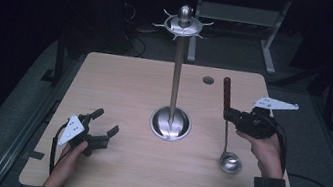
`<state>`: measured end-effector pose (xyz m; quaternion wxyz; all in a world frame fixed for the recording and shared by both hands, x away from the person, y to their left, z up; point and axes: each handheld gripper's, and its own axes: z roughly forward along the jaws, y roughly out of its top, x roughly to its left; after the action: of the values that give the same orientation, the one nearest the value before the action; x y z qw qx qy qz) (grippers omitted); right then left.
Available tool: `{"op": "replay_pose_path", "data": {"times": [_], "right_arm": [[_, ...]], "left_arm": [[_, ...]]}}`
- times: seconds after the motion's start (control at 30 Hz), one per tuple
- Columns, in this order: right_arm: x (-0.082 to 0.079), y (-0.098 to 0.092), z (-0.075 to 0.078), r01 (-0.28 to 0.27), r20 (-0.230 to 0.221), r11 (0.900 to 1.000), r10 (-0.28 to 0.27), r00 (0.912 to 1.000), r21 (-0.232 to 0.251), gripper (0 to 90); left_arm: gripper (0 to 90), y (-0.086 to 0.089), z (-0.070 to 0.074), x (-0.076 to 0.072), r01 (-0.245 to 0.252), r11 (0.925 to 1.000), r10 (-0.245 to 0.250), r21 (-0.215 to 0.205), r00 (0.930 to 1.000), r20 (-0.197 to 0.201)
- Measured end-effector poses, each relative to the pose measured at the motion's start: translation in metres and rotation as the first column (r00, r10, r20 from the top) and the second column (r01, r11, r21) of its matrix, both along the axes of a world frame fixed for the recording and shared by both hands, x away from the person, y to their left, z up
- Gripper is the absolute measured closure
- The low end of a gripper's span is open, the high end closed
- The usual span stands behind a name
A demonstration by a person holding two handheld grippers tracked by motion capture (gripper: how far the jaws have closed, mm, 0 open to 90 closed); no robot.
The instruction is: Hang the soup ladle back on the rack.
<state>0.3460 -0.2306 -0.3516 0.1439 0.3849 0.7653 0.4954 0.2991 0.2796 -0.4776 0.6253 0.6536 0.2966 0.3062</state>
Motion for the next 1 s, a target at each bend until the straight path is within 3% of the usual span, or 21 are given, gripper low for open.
{"op": "replay_pose_path", "data": {"times": [0.47,1.0], "right_arm": [[-0.01,0.003,0.015,-0.021,0.067,0.999,0.019,0.9976,0.032,73.1],[-0.016,0.008,0.029,-0.054,0.105,0.995,0.046,0.9934,0.078,73.1]], "left_arm": [[13.1,0.0,0.0,0.0,0.0,1.0,0.0,-0.002,1.0,0.002],[13.1,-0.001,0.0,0.0,-0.002,0.9999,0.002,-0.013,1.0,-0.001]]}}
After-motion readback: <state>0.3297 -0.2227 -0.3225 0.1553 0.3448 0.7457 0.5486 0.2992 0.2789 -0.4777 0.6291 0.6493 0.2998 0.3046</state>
